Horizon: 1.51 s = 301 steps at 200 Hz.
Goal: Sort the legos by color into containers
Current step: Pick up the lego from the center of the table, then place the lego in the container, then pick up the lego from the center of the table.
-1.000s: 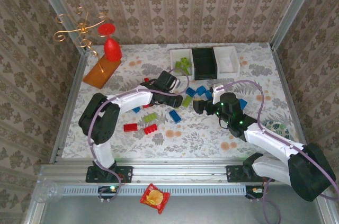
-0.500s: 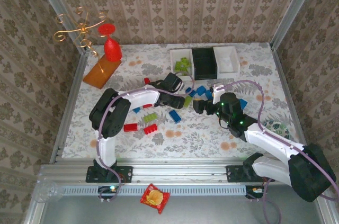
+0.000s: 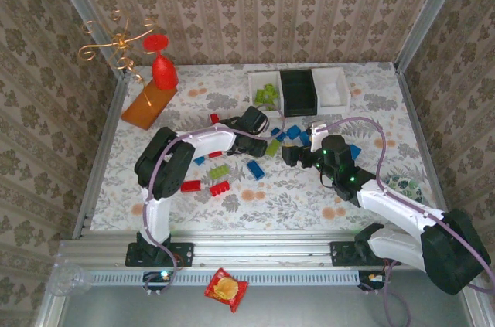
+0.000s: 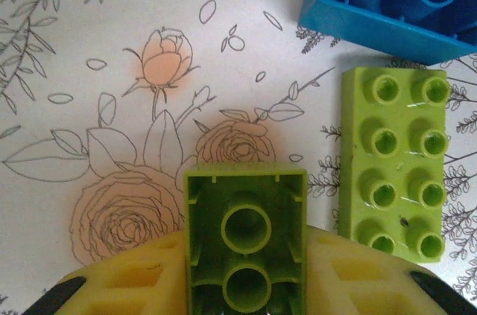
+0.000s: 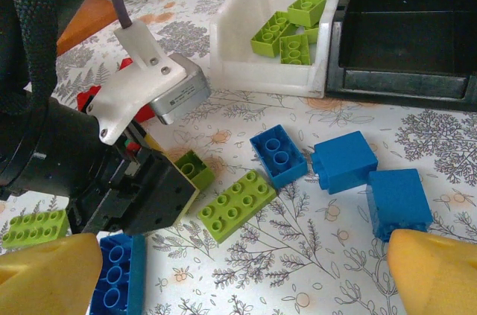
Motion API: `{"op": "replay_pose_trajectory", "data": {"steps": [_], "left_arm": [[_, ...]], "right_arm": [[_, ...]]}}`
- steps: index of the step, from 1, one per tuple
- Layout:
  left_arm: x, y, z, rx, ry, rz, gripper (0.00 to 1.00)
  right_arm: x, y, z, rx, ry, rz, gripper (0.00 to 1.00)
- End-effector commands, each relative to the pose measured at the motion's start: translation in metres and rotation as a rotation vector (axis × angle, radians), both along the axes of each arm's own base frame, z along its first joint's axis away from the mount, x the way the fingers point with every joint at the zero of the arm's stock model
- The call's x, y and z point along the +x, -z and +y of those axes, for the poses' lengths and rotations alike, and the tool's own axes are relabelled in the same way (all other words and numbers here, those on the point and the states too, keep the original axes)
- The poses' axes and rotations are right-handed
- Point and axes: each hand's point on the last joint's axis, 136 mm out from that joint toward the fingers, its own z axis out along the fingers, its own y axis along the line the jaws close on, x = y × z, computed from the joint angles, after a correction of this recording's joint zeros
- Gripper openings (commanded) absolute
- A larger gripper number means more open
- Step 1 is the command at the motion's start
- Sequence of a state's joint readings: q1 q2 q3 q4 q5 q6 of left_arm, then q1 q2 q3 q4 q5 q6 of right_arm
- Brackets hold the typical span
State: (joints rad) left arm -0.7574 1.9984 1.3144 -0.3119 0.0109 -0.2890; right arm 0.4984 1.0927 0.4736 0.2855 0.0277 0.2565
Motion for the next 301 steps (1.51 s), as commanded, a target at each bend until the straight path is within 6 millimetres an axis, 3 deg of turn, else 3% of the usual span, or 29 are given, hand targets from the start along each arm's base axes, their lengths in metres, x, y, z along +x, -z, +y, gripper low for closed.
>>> {"op": "replay_pose_trajectory", "data": {"steps": [1,29,53,80,141,161,178,212,220,240,249,273,301], "left_arm": [[0.018,-0.027,0.004,-0.038,-0.049,-0.082,0.33],[0.045,-0.077,0.008,-0.159,-0.081,-0.193,0.30],[0.075,-0.103,0.007,-0.186,-0.089,-0.263,0.30],[0.109,-0.116,-0.003,-0.192,-0.081,-0.308,0.30],[0.172,-0.108,-0.020,-0.127,-0.109,-0.314,0.36],[0.182,-0.112,-0.022,-0.121,-0.121,-0.314,0.47],[0.181,-0.128,-0.026,-0.146,-0.110,-0.327,0.57],[0.155,-0.156,-0.022,-0.204,-0.071,-0.319,0.67],[0.142,-0.164,-0.017,-0.214,-0.061,-0.318,0.68],[0.099,-0.160,0.011,-0.201,-0.057,-0.307,0.69],[0.076,-0.153,0.027,-0.191,-0.057,-0.291,0.70],[0.006,-0.112,0.077,-0.103,-0.067,-0.160,0.71],[-0.062,-0.076,0.115,-0.024,-0.059,0.010,0.73]], "right_arm": [[0.003,-0.005,0.001,-0.011,0.002,-0.014,0.99],[0.002,-0.006,0.003,-0.003,-0.012,-0.015,1.00],[0.003,-0.006,0.004,0.002,-0.012,-0.013,1.00],[0.002,-0.005,0.004,0.001,-0.014,-0.012,0.99],[0.002,-0.005,0.004,0.001,-0.011,-0.010,1.00],[0.003,-0.005,0.003,-0.001,-0.009,-0.010,0.99],[0.003,-0.004,0.004,-0.002,-0.010,-0.007,0.99],[0.008,0.006,0.004,-0.023,0.006,0.037,0.99],[0.010,0.010,0.003,-0.032,0.014,0.057,0.99],[0.013,0.018,0.002,-0.055,0.033,0.091,0.99],[0.013,0.019,0.001,-0.058,0.037,0.094,0.99],[0.013,0.019,0.004,-0.045,0.024,0.092,0.99],[0.005,0.017,0.036,0.013,-0.156,0.091,0.99]]}}
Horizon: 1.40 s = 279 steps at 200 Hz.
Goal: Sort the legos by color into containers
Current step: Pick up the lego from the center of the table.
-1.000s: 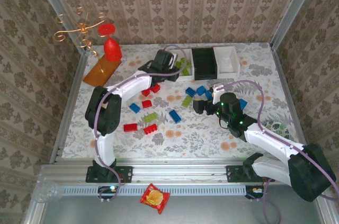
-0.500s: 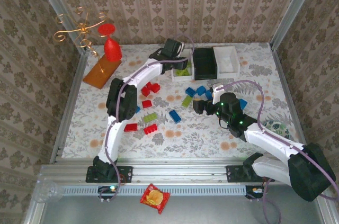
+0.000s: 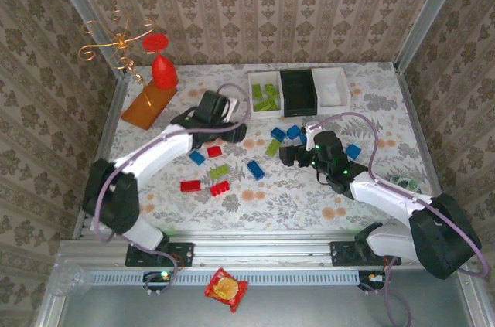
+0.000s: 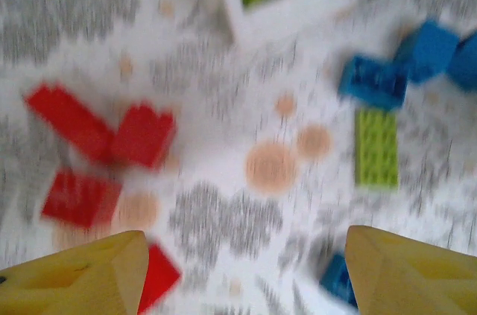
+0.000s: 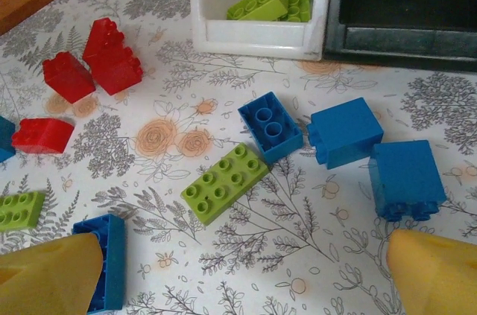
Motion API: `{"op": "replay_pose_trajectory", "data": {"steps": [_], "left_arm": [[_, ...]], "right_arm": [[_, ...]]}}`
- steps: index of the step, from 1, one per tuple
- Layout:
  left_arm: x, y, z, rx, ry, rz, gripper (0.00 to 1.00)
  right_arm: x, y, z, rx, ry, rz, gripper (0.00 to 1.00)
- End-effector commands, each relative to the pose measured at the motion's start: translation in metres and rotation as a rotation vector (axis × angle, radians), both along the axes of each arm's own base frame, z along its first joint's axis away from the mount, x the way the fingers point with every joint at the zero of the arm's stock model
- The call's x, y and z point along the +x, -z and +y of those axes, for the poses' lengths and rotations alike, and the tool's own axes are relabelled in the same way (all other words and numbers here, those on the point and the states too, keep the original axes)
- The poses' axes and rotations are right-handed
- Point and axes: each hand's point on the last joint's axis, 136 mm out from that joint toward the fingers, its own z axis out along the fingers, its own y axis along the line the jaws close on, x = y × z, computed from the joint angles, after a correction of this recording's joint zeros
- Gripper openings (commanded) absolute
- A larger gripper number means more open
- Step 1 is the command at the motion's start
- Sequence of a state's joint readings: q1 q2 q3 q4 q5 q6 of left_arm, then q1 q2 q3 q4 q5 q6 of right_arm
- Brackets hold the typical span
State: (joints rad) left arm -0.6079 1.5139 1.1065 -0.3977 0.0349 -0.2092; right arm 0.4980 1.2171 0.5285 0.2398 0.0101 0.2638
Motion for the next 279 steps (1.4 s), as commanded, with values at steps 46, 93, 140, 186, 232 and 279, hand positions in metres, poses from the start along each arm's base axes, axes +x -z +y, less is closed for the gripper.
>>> {"op": "replay_pose_trajectory", "data": {"steps": [46,93,140,186,232,279], "left_arm": [[-0.077,0.070,0.047,0.187,0.058,0.263,0.75],[-0.062,0.095,0.035,0.233,0.083,0.305,0.75],[-0.065,0.116,0.043,0.304,0.069,0.357,0.74],[-0.064,0.127,0.051,0.333,0.030,0.399,0.63],[-0.061,0.133,0.061,0.367,-0.029,0.402,0.43],[-0.029,0.111,0.051,0.330,-0.081,0.279,0.34]], "right_arm": [[-0.017,-0.010,0.062,0.060,-0.289,-0.007,0.99],[-0.016,-0.014,0.056,0.052,-0.260,-0.023,0.99],[-0.015,-0.015,0.052,0.044,-0.240,-0.029,0.99],[-0.014,-0.014,0.051,0.039,-0.232,-0.026,0.99],[-0.014,-0.014,0.050,0.037,-0.227,-0.028,0.99],[-0.013,-0.014,0.049,0.036,-0.222,-0.029,0.99]]}}
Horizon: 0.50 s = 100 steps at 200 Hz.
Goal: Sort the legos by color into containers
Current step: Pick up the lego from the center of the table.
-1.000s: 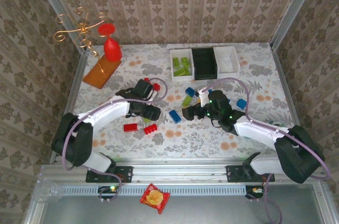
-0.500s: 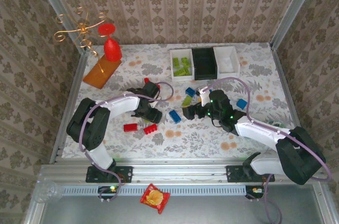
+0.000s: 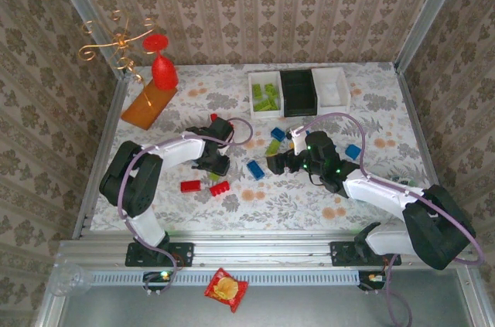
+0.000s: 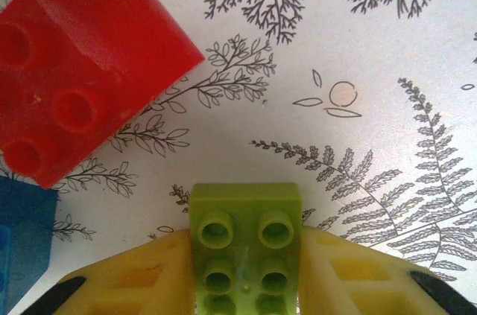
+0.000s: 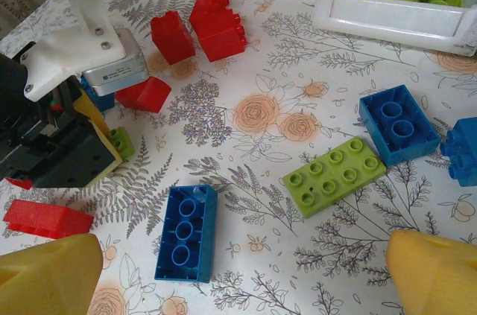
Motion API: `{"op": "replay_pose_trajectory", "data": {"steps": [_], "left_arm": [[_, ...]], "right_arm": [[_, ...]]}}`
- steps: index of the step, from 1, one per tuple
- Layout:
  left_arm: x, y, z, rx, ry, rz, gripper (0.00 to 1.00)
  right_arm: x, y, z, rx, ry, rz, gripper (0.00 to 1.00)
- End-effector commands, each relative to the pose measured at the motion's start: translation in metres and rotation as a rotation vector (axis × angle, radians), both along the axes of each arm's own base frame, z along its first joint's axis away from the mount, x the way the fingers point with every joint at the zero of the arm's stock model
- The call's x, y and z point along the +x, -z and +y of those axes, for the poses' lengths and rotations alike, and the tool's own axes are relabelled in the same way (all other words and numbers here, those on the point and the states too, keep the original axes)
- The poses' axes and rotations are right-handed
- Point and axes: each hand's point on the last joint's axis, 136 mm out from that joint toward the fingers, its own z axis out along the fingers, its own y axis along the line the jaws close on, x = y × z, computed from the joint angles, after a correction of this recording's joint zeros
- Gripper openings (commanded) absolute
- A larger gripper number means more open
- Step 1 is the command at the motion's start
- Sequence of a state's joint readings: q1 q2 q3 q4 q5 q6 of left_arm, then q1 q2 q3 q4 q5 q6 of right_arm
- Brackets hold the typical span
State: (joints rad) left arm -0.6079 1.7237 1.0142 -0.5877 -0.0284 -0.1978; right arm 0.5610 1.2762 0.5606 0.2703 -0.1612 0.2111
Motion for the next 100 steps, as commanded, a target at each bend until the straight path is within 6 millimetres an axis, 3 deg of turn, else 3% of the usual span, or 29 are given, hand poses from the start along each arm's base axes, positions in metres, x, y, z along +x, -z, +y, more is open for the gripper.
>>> {"op": "replay_pose_trajectory", "data": {"steps": [1,50,100], "left_arm": [[0.029,-0.016,-0.003,0.005,-0.047,-0.105,0.34],[0.091,-0.101,-0.080,-0.221,0.013,-0.360,0.37],[0.170,-0.137,-0.144,-0.289,0.055,-0.497,0.38]], "right_arm": [[0.005,-0.014,-0.001,0.002,0.016,-0.044,0.99],[0.007,-0.017,-0.007,-0.002,0.049,-0.063,0.99],[0.009,-0.026,-0.029,-0.017,0.153,-0.113,0.99]]}}
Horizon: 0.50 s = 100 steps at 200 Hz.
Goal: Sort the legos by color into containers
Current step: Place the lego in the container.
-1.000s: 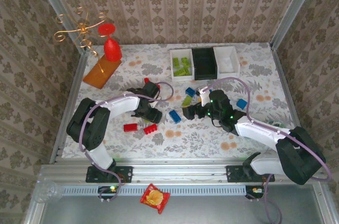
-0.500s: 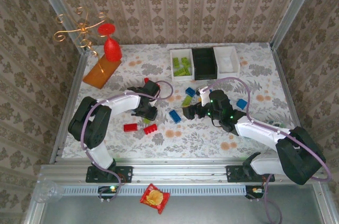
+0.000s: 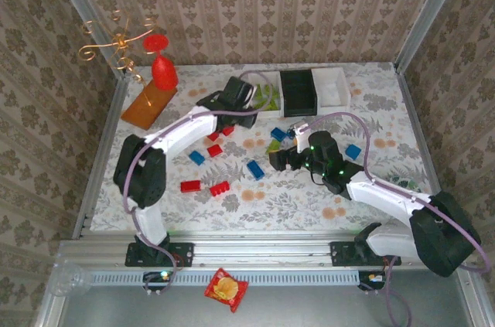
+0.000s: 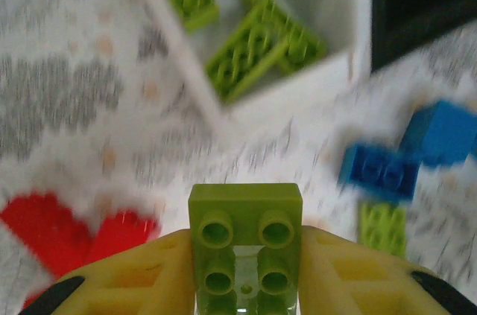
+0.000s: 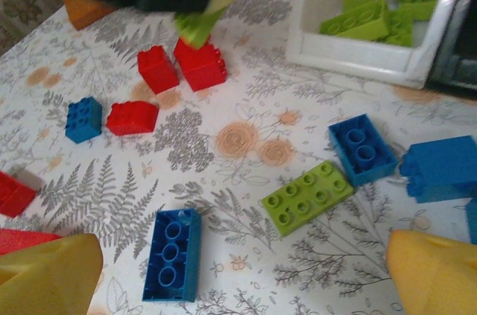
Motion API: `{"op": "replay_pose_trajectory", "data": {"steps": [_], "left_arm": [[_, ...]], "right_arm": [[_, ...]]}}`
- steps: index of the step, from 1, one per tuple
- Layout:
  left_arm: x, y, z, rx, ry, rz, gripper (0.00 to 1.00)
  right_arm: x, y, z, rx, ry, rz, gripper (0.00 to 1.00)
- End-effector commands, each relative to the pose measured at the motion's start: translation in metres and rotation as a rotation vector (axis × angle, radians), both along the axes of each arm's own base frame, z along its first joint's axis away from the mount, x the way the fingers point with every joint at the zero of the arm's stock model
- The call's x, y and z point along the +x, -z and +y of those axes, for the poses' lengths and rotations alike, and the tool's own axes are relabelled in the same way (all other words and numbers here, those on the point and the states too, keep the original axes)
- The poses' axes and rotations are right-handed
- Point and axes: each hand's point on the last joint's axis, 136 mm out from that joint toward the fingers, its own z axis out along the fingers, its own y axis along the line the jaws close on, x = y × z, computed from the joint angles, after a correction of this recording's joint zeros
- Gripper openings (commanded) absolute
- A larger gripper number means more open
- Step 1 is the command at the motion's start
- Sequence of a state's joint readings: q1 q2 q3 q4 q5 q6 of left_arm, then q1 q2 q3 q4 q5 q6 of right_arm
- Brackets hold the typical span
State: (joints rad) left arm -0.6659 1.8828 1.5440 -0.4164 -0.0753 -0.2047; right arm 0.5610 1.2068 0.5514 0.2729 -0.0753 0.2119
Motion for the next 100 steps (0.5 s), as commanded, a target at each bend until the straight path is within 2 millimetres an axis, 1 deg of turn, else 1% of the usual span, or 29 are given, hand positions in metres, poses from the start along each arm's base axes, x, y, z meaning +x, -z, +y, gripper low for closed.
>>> {"op": "replay_pose_trajectory", "data": {"steps": [1,14,20,21,31,39,51,58,68,79,89,100], "left_arm": [[0.033,0.002,-0.021,0.007,0.019,-0.041,0.38],[0.053,0.000,-0.033,0.006,0.020,-0.062,0.38],[0.061,0.006,-0.036,0.012,0.016,-0.056,0.39],[0.062,0.004,-0.037,0.009,0.016,-0.060,0.39],[0.075,0.010,-0.042,0.020,0.008,-0.055,0.41],[0.083,0.014,-0.044,0.029,0.002,-0.051,0.43],[0.091,0.011,-0.048,0.019,0.000,-0.055,0.50],[0.094,0.009,-0.051,0.011,0.002,-0.057,0.55],[0.096,0.001,-0.052,-0.004,0.005,-0.068,0.61],[0.094,-0.010,-0.051,-0.016,0.005,-0.078,0.65],[0.089,-0.019,-0.046,-0.026,0.006,-0.085,0.67],[0.077,-0.031,-0.037,-0.045,0.001,-0.100,0.68]], "right_arm": [[0.003,-0.005,-0.016,-0.015,0.079,-0.038,0.99],[0.004,-0.007,-0.020,-0.024,0.102,-0.048,0.99],[0.004,-0.007,-0.023,-0.029,0.115,-0.050,0.99],[0.004,-0.008,-0.023,-0.029,0.117,-0.052,0.99],[0.006,-0.008,-0.029,-0.044,0.146,-0.054,0.99],[0.007,-0.006,-0.035,-0.061,0.176,-0.050,0.99],[0.010,-0.004,-0.044,-0.077,0.221,-0.045,0.99],[0.012,-0.002,-0.047,-0.081,0.240,-0.037,0.99],[0.014,0.000,-0.050,-0.083,0.262,-0.024,0.99],[0.017,0.004,-0.050,-0.081,0.281,0.002,0.99],[0.019,0.009,-0.049,-0.069,0.305,0.041,0.98],[0.020,0.017,-0.044,-0.052,0.329,0.086,0.96]]}}
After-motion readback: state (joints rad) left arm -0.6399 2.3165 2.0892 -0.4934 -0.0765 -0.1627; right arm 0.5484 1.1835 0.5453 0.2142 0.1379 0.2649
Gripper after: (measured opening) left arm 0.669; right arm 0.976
